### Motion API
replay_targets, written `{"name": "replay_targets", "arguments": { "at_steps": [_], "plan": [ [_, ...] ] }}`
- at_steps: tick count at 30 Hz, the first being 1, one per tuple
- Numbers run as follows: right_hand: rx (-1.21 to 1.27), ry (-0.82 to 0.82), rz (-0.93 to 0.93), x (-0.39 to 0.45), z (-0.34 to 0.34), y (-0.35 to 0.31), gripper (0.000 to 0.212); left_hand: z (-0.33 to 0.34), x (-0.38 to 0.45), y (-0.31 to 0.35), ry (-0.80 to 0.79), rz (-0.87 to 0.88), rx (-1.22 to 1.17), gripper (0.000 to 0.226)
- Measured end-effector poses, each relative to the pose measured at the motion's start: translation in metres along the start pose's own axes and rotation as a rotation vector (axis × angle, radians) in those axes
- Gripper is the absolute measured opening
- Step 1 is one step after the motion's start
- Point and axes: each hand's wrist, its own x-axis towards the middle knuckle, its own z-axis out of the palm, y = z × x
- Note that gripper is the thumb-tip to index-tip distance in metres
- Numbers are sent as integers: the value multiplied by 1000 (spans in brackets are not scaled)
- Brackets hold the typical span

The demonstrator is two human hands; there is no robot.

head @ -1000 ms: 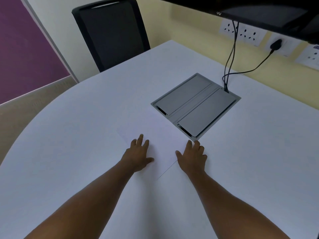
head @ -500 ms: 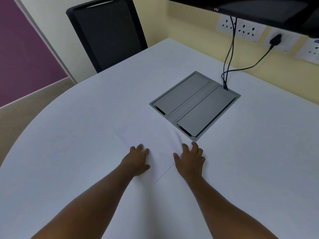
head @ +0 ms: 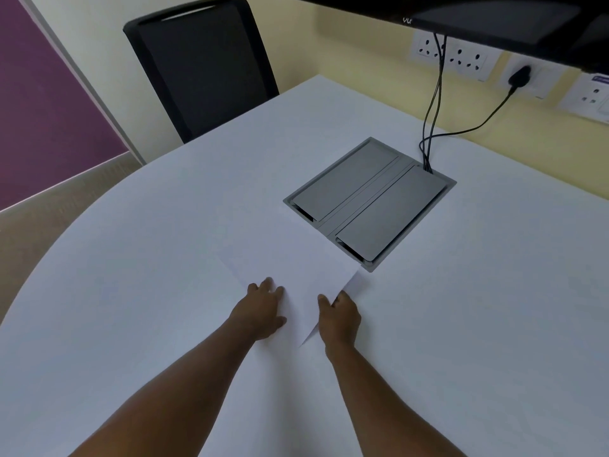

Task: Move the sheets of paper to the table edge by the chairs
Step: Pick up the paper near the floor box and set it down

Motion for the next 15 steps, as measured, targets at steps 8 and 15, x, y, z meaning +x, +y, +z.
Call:
{"name": "replay_targets", "arguments": {
  "at_steps": [8, 15],
  "plan": [
    [87, 63, -34, 5, -35, 3, 13, 0, -10, 12, 415, -185, -547, 76],
    [207, 175, -32, 17, -111, 11, 11, -31, 0, 36, 475, -367, -897, 67]
  ]
}}
